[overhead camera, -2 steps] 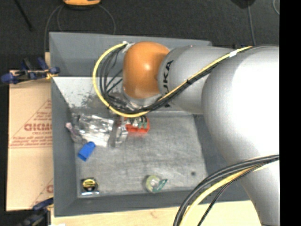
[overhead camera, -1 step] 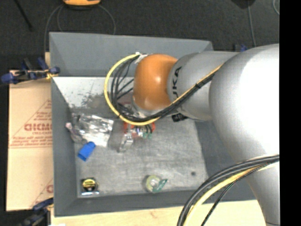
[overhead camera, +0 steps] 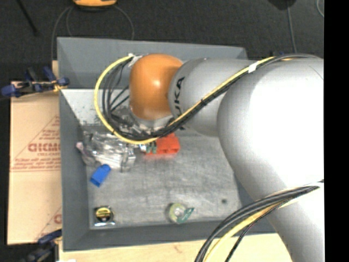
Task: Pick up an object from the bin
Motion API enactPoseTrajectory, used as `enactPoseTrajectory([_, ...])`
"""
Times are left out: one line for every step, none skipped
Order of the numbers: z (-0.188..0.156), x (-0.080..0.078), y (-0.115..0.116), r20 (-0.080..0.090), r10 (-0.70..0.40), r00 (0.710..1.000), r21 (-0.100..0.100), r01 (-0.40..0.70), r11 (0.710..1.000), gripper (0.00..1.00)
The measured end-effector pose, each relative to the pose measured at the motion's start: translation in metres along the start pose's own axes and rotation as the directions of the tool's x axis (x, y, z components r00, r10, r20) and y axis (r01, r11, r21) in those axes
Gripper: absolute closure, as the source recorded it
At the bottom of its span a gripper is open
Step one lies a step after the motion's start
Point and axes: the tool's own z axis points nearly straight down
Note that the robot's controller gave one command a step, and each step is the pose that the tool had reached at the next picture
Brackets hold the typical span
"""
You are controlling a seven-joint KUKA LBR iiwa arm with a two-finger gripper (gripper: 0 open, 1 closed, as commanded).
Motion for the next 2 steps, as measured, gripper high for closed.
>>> enactPoseTrajectory([-0.002, 0.0, -0.001, -0.003, 0.006, 1.0, -0.002, -0.006, 1.0, 1.0])
enactPoseTrajectory([-0.169, -0.008, 0.006, -0.002, -0.124, 0.992, 0.001, 0.124, 0.992, 1.0])
